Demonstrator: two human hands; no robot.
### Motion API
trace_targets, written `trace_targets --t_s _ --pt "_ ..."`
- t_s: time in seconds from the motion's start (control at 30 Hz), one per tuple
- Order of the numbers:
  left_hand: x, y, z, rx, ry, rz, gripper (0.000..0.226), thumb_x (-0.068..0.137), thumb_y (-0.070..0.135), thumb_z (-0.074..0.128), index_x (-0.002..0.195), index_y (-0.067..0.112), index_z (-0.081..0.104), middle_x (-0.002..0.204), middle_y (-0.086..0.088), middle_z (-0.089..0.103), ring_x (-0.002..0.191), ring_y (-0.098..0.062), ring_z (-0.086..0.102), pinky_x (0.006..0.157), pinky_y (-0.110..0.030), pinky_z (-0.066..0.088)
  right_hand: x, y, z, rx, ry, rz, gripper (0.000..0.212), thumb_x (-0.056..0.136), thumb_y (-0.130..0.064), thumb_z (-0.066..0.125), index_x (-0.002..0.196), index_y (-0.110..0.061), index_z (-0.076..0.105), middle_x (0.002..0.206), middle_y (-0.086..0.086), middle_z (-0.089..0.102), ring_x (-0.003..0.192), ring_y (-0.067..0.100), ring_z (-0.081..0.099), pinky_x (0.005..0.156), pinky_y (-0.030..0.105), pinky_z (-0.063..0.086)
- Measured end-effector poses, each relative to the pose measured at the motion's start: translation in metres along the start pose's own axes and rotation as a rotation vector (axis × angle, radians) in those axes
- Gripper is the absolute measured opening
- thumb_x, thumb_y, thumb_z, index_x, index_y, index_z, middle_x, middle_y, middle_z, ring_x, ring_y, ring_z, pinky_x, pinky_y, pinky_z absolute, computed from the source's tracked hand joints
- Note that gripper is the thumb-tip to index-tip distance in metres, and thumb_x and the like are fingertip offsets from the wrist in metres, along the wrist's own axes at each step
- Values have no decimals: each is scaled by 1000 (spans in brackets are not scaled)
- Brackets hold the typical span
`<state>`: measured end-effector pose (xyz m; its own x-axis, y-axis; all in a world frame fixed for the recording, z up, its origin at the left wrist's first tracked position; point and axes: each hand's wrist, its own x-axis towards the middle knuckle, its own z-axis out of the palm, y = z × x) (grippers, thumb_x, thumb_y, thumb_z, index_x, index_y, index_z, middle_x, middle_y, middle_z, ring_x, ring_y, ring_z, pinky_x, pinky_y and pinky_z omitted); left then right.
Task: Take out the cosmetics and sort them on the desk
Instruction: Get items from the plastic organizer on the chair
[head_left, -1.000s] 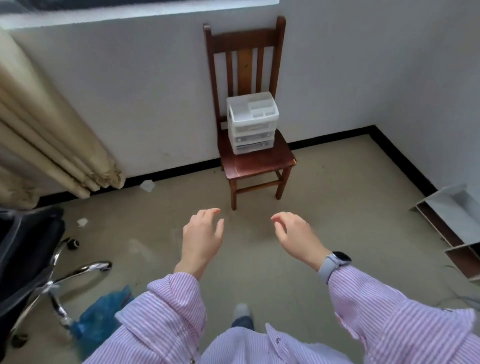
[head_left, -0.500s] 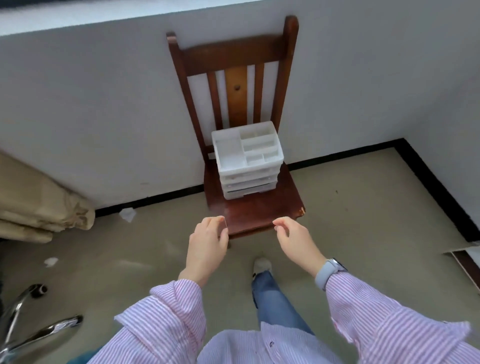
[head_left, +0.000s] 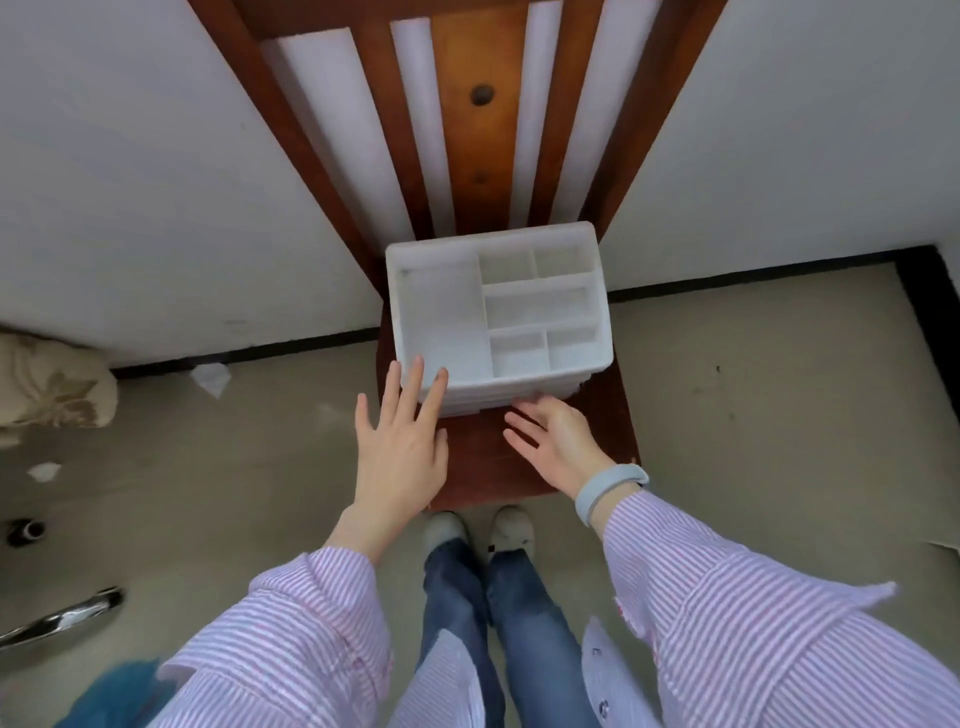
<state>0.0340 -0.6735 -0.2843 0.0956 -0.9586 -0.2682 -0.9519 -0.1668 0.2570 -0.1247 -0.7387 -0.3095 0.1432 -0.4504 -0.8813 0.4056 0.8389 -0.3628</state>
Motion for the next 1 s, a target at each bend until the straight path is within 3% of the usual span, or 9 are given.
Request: trace_targets --t_s 0.1,0.2,0.4,0.53,0.63,0.7,0.77,0.87,1.0 --pt "9 -10 17 35 -10 47 62 86 18 57 143 13 33 151 -13 25 141 -34 15 105 -61 21 26 1 7 146 -3 50 29 90 5 30 109 -7 50 107 11 59 112 29 52 80 40 45" --pt "10 -17 26 34 24 75 62 84 17 61 140 10 37 148 -16 31 139 -36 19 102 -63 24 36 4 10 247 -12 81 26 87 6 29 90 -7 51 93 10 59 99 27 57 78 40 45" --pt "11 -20 29 -38 38 77 52 94 27 38 143 14 31 152 -10 23 139 -24 -2 108 -60 14 31 22 -1 292 -49 69 32 88 6 29 96 -11 56 109 6 59 98 23 56 88 39 43" --pt "10 -21 28 -68 43 77 51 97 27 37 146 17 24 155 -8 13 139 -20 -11 111 -56 7 14 42 -16 218 -20 82 33 91 4 27 99 -11 55 115 7 55 106 24 51 91 37 42" --pt "1 -18 30 -103 158 92 44 90 16 51 133 7 46 147 -16 34 141 -29 14 108 -57 18 5 54 -31 190 13 89 32 93 2 27 101 -13 55 111 5 58 107 25 51 91 38 42" --pt "-12 -16 38 -70 260 154 34 84 14 55 116 5 59 131 -16 52 131 -34 39 106 -52 26 0 60 -38 179 18 95 31 93 1 28 104 -13 54 111 5 58 104 23 53 90 38 42" --pt "-27 -12 49 -42 263 213 29 81 20 58 107 8 63 115 -10 62 115 -29 53 101 -45 29 -2 64 -42 149 16 100 32 93 1 29 106 -13 54 113 6 58 104 23 53 91 38 41" --pt "-40 -5 63 2 195 252 30 72 22 75 100 13 67 94 0 68 91 -23 63 89 -40 32 -5 68 -46 110 22 103 33 92 2 28 112 -11 51 114 8 58 107 23 52 92 38 41" --pt "-41 -8 70 -20 262 230 30 62 -5 78 85 14 72 70 3 67 63 -21 61 79 -34 31 -10 65 -56 5 36 120 30 93 0 30 116 -7 48 115 10 59 109 25 52 92 39 42"
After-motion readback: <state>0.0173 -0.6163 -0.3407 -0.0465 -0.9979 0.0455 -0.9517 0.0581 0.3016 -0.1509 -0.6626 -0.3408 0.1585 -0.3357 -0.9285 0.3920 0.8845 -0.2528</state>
